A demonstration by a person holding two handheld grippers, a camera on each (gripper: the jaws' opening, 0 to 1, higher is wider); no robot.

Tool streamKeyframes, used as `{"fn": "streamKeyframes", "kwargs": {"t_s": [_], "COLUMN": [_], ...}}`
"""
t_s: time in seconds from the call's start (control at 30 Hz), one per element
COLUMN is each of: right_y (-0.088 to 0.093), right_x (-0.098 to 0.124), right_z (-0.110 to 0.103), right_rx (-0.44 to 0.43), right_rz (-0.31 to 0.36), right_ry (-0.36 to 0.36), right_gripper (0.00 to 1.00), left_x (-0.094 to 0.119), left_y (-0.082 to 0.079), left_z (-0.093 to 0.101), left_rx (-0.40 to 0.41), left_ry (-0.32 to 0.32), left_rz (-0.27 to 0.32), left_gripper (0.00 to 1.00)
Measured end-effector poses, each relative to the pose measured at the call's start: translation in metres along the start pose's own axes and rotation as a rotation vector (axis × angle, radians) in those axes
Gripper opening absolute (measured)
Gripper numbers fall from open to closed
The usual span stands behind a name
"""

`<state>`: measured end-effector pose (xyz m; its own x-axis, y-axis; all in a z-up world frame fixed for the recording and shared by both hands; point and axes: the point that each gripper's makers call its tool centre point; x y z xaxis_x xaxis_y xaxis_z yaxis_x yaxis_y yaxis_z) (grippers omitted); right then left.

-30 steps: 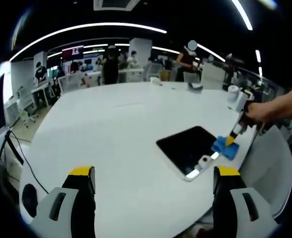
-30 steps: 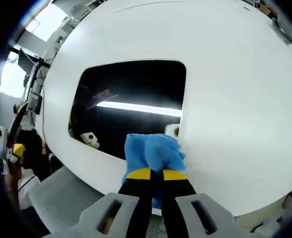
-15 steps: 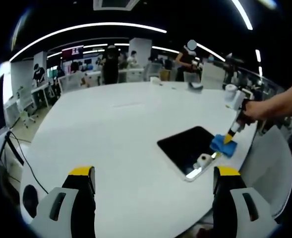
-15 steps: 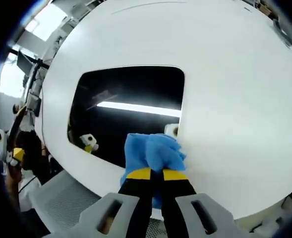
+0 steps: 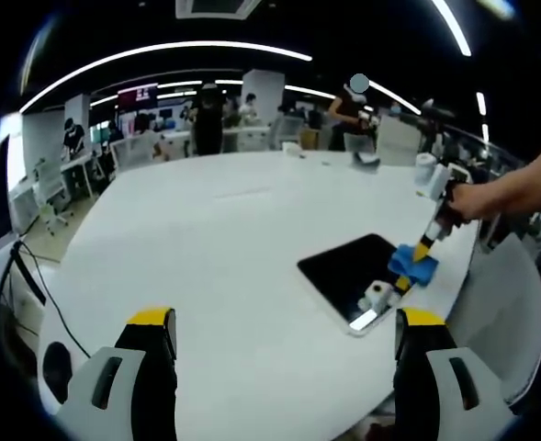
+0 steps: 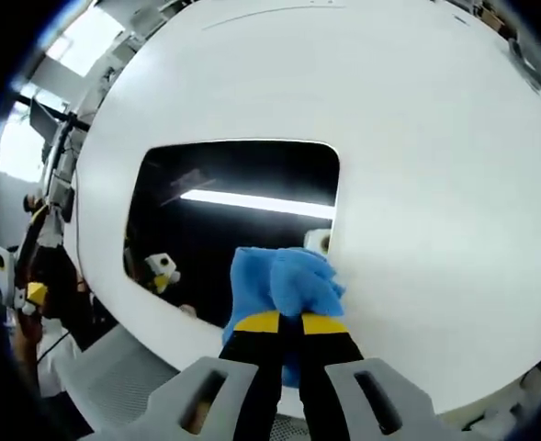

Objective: Wipe the mirror surface with the cleaning cloth until all visible marks leave the cleaned area.

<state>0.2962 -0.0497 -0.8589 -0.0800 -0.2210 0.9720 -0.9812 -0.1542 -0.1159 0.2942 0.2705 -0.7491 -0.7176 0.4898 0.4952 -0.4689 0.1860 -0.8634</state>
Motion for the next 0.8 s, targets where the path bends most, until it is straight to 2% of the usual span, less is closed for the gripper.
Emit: {"fn": "streamKeyframes", "kwargs": {"t_s": [0.3, 0.8], "right_y": [-0.009, -0.031], "right_x": [0.000, -0.002], "right_z": [0.001, 0.004], "right_rx": [0.002, -0.002], "right_rz": [0.001, 0.005], "right_ry": [0.001, 0.004], "right_gripper": [0.00, 0.00], "left_x": [-0.005, -0.008], "left_y": [-0.004, -0.002], "left_z": [0.001, -0.001], "left_rx": [0.007, 0.014], "left_ry": [0.006, 0.009], "left_rz": [0.006, -0.002], "left_gripper": [1.00, 1.00]}}
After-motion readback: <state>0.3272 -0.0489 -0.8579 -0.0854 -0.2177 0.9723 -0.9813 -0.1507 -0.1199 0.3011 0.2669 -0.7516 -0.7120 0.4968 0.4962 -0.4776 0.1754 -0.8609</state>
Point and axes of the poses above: the point that each gripper's makers call its tool centre point, and the gripper's own axes: x roughly backward along the fingers, z roughly to its right, y roughly out of its underside, and after that the axes turned 1 degree about z, right-handed
